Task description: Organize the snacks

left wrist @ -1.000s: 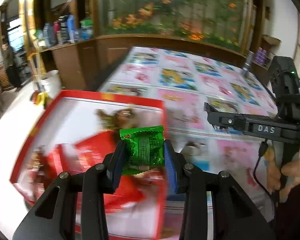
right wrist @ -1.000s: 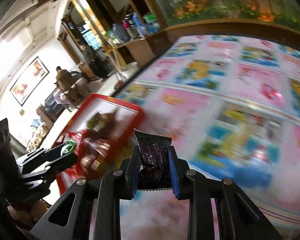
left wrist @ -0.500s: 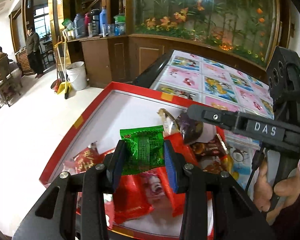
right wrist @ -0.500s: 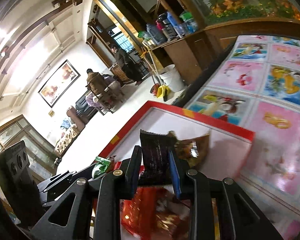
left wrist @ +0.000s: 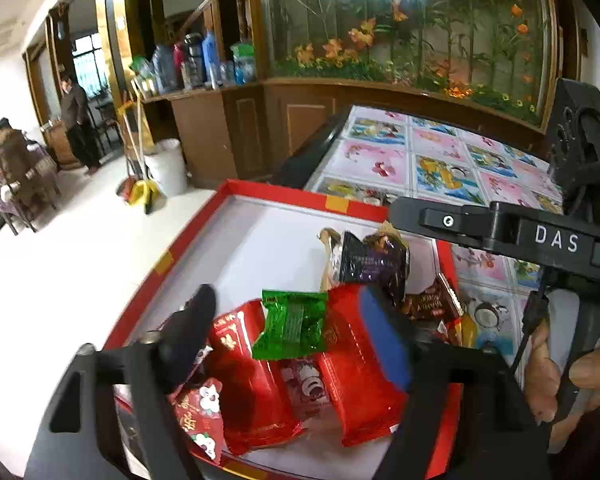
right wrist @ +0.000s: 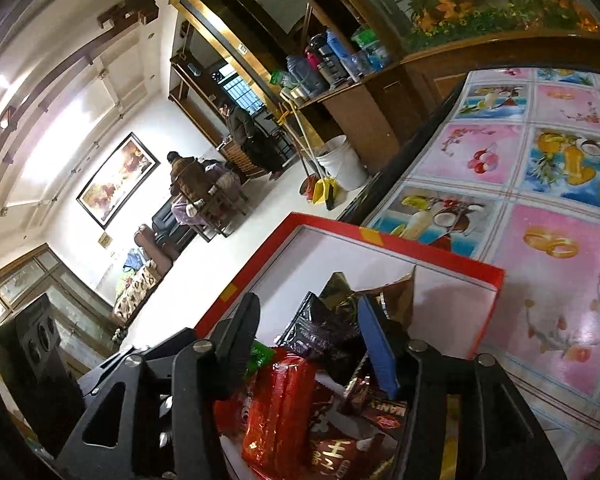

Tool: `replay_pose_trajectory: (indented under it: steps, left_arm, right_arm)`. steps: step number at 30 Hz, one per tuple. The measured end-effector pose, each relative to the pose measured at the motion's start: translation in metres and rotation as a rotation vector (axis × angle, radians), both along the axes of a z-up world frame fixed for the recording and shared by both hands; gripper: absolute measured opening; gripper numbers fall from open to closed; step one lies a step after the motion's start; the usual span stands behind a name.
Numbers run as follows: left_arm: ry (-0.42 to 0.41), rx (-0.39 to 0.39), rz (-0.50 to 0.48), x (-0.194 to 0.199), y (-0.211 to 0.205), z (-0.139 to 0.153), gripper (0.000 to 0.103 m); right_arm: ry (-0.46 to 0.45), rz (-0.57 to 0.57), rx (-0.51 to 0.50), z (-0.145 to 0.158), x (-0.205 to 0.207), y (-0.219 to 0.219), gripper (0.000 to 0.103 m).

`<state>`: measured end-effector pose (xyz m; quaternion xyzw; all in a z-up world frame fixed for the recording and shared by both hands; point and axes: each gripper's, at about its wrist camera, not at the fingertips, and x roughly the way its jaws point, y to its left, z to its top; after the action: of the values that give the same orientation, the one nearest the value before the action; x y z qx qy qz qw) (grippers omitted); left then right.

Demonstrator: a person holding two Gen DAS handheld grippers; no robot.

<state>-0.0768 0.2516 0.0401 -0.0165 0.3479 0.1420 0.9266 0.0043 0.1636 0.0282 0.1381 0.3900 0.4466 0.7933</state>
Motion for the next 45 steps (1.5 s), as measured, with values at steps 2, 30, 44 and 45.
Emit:
replay_pose_trajectory:
  steps: [2, 30, 44, 45]
  left_arm:
    - [-0.011, 0.037, 0.013, -0.001, -0.004, 0.005, 0.083]
    - [-0.075, 0.137, 0.088, -0.034, -0.017, 0.028, 0.088]
    - [-0.08, 0.112, 0.126, -0.044, -0.008, 0.018, 0.088]
    - [-0.091, 0.091, 0.123, -0.047, -0.005, 0.018, 0.088]
  right_arm:
    - [-0.025, -0.014, -0.009, 0.006, -0.002, -0.003, 0.06]
    - [-0.345, -0.134, 0.054, 0.047, -0.099, -0.064, 0.081]
    - [-0.358, -0.142, -0.033, 0.031, -0.114, -0.055, 0.082]
    - [-0.363, -0.15, -0.041, 0.031, -0.116, -0.054, 0.082]
